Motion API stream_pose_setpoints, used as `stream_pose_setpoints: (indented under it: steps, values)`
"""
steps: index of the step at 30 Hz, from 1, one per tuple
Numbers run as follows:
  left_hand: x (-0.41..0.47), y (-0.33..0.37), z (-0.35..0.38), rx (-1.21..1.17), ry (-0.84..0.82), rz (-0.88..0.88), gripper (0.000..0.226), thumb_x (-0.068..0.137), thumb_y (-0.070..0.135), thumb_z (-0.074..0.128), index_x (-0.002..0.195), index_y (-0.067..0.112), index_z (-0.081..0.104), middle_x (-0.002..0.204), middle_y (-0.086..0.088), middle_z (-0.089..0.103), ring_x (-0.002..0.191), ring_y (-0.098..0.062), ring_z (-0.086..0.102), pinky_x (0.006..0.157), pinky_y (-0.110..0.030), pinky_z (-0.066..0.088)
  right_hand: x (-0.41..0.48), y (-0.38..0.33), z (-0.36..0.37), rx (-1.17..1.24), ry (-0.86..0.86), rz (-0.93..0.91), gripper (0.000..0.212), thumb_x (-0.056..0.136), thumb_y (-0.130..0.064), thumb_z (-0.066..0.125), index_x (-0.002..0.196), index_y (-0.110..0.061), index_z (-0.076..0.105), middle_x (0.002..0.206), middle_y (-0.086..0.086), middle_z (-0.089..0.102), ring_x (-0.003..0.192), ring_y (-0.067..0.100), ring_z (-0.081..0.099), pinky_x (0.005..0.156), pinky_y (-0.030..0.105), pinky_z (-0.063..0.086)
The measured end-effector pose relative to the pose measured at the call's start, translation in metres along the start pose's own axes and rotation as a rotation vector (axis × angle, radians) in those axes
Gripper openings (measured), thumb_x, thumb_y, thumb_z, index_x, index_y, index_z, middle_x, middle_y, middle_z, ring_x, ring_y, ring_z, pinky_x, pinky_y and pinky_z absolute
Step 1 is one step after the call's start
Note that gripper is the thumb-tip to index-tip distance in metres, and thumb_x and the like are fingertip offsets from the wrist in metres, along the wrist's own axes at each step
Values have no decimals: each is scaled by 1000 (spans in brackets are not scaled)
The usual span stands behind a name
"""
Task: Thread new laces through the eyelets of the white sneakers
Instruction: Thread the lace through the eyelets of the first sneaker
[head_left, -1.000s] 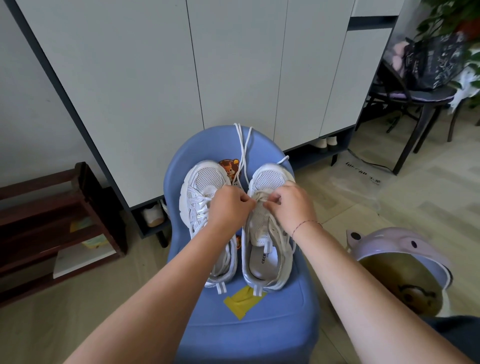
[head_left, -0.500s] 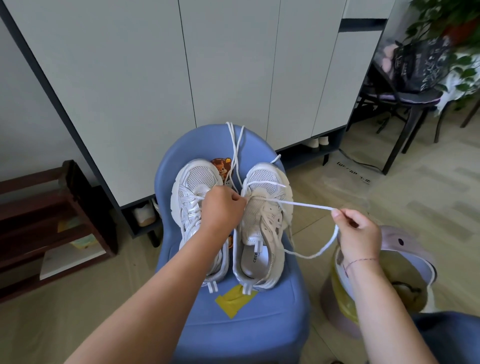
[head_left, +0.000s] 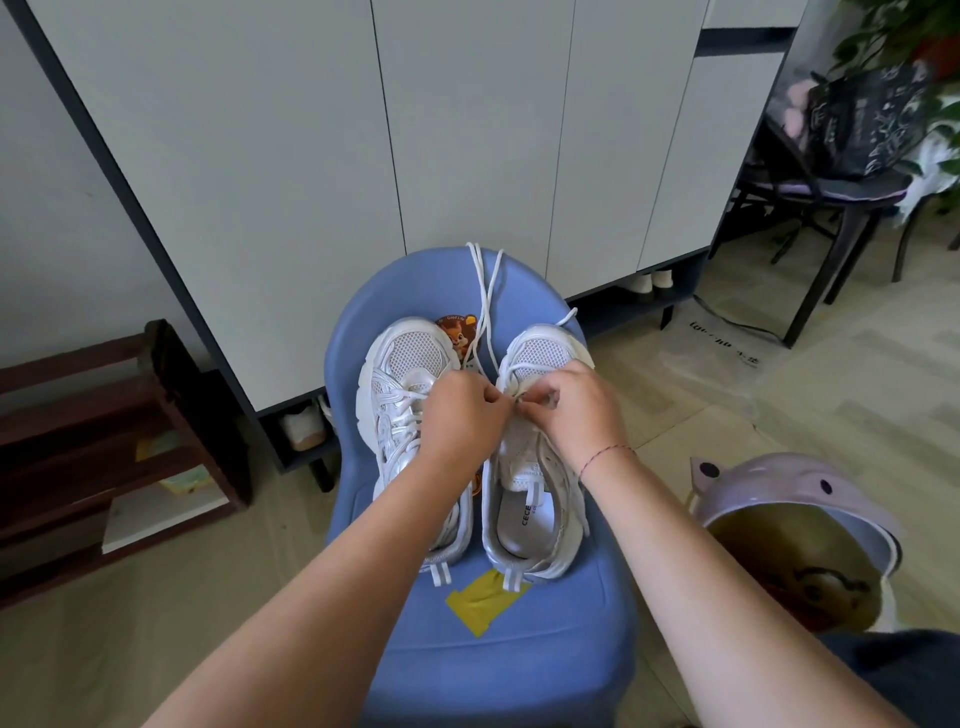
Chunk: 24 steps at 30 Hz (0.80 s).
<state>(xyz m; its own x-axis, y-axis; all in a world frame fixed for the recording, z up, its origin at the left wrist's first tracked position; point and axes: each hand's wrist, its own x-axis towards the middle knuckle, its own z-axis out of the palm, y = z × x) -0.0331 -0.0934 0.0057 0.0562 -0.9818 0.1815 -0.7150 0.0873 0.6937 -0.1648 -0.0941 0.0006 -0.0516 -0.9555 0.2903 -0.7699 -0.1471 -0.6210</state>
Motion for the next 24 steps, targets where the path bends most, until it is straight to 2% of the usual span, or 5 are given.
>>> stream_pose_setpoints:
  steps: [5,9,13,19,24]
  values:
    - [-1,-1,-1,-25,-6,9,30,86,13,63,68,-11,63,64,-26,61,52,-19,41,43,-16,33,-7,4,-6,-10,-4,11,13,88,-26,63,82,-14,66,91,-5,48,77,13,52,69,26,39]
    - [-1,-2,-1,-59,-10,-35,30,86,10,63,67,-14,59,56,-22,51,49,-20,38,41,-16,31,-34,22,-35,192,46,49,10,89,-18,60,79,-19,61,80,-8,48,68,3,46,61,9,34]
    - [-2,2,1,-33,-5,-32,32,84,10,63,64,-13,57,53,-14,45,49,-20,36,44,-21,31,-72,36,-58,413,74,121,16,91,-17,58,77,-24,61,67,-13,56,63,-2,50,60,12,38]
    - [-1,-1,2,-8,27,-40,29,82,8,62,60,-11,57,53,-21,51,49,-20,39,51,-32,41,-115,40,-87,794,127,169,27,76,-49,63,84,-24,69,73,-16,62,74,-2,54,70,8,44]
    - [-2,1,3,24,17,2,29,83,9,62,61,-10,59,56,-23,56,49,-19,41,50,-27,36,-105,30,-82,541,-84,164,9,85,-19,66,77,-22,70,74,-7,67,71,6,59,67,17,48]
